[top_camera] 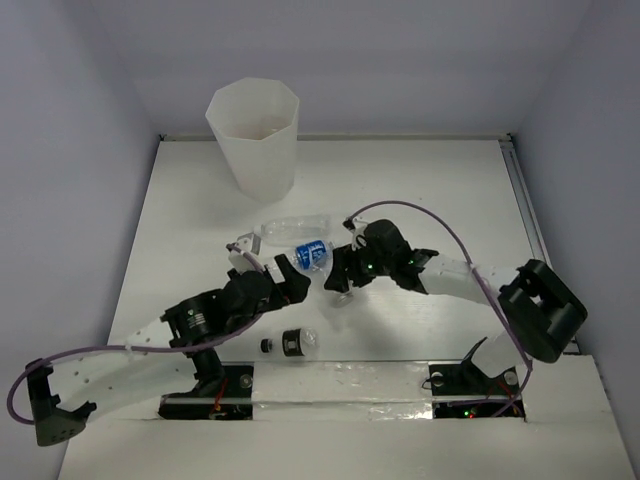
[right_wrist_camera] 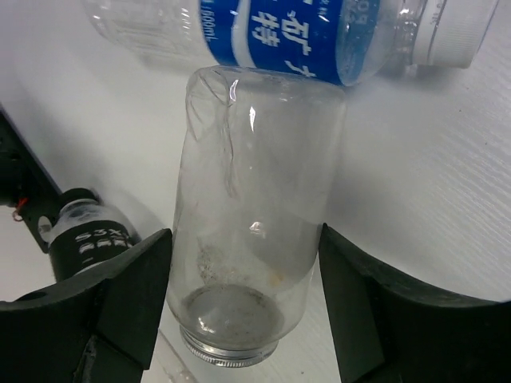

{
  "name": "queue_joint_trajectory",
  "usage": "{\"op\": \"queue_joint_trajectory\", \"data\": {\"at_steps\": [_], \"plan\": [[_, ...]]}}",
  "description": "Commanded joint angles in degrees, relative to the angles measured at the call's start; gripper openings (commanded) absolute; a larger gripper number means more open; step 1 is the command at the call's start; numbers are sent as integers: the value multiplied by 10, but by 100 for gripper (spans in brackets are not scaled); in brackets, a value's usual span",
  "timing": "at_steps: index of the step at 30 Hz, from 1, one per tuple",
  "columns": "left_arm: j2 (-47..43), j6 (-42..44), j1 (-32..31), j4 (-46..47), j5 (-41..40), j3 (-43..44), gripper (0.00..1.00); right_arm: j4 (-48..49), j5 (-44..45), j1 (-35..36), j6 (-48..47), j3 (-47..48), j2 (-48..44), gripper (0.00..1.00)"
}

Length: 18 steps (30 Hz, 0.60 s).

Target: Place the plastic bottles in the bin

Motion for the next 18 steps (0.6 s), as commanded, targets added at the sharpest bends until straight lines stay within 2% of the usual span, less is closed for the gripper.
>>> {"op": "queue_joint_trajectory", "data": {"at_steps": [1, 5, 8, 9, 12, 13, 15, 16, 18], "plan": [[26, 25, -2, 26, -73, 25, 95, 1, 6, 5, 4, 8, -76, 33], [14, 45, -2, 51, -134, 30, 94, -57, 29, 5, -2, 38, -143, 32], [-8, 57, -2, 63, -153, 24, 91, -86, 70, 5, -15, 111, -159, 32], [-31, 61, -2, 69, -158, 21, 90, -94, 82, 5, -25, 162, -154, 31], [-90, 67, -2, 60, -177, 14, 86, -99, 108, 5, -48, 260, -102, 31], [-105, 67, -2, 58, -181, 12, 85, -91, 109, 5, -52, 330, -84, 30], [-144, 75, -2, 60, -186, 1, 80, -73, 106, 0, -57, 410, -16, 30], [-155, 76, -2, 59, -186, -3, 77, -70, 107, -5, -59, 500, 12, 30], [-171, 74, -2, 57, -181, -11, 75, -73, 130, -5, -66, 596, 103, 30]]}}
